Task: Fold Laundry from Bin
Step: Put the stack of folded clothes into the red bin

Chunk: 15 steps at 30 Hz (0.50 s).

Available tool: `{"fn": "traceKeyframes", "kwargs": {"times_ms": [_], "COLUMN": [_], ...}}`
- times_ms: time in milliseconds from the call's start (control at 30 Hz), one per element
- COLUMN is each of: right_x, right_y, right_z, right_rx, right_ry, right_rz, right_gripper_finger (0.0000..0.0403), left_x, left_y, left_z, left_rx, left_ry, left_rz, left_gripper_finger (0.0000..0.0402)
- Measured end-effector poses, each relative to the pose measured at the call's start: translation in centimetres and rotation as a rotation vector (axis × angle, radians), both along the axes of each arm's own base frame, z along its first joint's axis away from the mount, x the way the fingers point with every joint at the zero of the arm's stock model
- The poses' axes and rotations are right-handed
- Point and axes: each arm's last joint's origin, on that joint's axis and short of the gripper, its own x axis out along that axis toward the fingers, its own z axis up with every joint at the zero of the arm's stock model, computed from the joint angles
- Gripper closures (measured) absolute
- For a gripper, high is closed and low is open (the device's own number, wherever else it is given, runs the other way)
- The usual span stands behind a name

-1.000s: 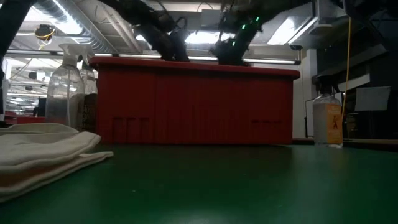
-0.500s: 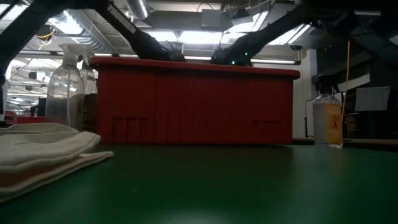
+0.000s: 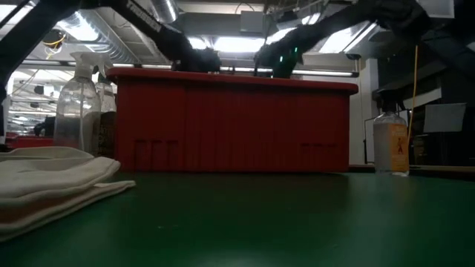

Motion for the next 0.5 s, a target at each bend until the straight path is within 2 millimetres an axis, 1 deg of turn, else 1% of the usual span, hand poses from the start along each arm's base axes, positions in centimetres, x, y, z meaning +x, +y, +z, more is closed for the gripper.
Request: {"fn": "traceKeyframes", "kwargs": {"times_ms": [67,133,267,333,367,433,500], "right_x": [-0.4,-0.8,-1.8,-2.2,-2.3,-2.4,-2.4], "right_y": [0.3,0.7,1.6,2.0,2.1,2.2,2.1], "right_z": [2.3,4.1,7.0,7.8,7.8,7.6,6.8], "right_rx": [-0.027,-0.038,-0.041,-0.033,-0.030,-0.025,-0.014], "right_ry": [-0.030,-0.042,-0.048,-0.035,-0.020,0.009,0.037], "right_rz": [0.000,0.001,0.002,0.006,0.016,0.037,0.043], "right_gripper_finger": [0.0317,0.0317,0.0317,0.0317,0.0317,0.0317,0.0317], "left_x": [-0.1,-0.1,0.2,0.5,0.7,1.2,1.5], "left_y": [0.1,0.1,0.1,0.1,0.1,0.0,-0.1], "left_z": [1.9,3.4,5.9,6.6,6.8,6.7,6.4], "left_rx": [0.031,0.054,0.117,0.147,0.159,0.184,0.212], "left_ry": [-0.034,-0.060,-0.124,-0.157,-0.169,-0.175,-0.152], "left_rz": [0.003,0.000,-0.007,-0.014,-0.019,-0.027,-0.035], "left_gripper_finger": [0.0260,0.0260,0.0260,0.0260,0.0260,0.0260,0.0260]}}
